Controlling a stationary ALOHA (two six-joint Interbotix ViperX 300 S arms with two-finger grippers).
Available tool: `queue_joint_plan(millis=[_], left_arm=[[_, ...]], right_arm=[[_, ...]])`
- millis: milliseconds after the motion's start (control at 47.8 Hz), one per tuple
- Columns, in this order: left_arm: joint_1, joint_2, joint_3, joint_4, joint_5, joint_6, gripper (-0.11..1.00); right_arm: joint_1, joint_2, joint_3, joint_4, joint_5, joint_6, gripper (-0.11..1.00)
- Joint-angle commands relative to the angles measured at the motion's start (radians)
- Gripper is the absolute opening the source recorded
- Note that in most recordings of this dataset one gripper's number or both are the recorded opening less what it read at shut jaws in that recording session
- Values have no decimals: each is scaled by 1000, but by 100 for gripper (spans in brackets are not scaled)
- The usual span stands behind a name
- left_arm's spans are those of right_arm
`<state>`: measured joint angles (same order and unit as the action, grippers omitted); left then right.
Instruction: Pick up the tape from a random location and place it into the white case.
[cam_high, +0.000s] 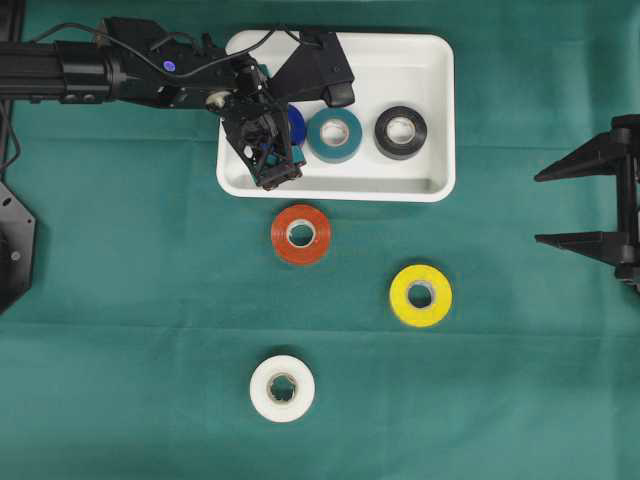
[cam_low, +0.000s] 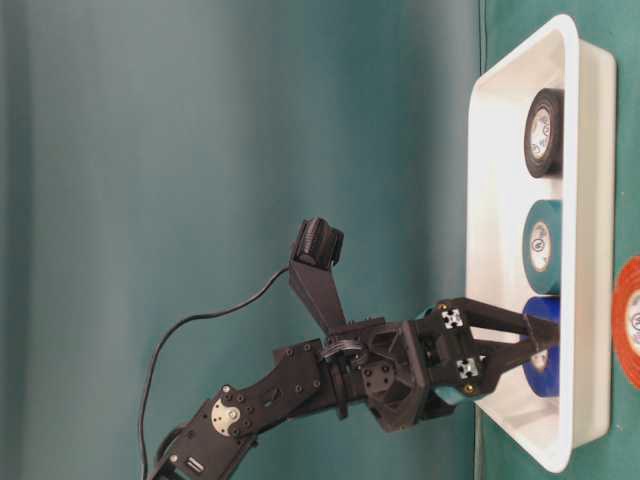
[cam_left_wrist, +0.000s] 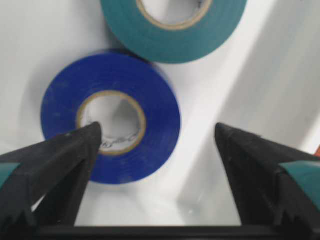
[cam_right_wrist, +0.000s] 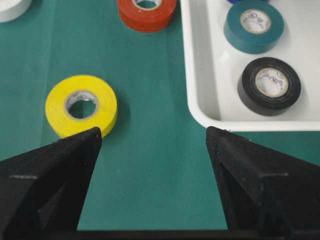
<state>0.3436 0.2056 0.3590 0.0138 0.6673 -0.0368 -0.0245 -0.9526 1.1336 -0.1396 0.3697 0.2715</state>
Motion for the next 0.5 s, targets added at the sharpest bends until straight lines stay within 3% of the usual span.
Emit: queue_joint_plan(millis=[0,481], left_arm=[[0,-69,-18,0,12,0,98],[0,-233,-31,6,94,17,98]], right_arm=[[0,5,-25,0,-5,2,80],[2,5,-31,0,-6,2,80]])
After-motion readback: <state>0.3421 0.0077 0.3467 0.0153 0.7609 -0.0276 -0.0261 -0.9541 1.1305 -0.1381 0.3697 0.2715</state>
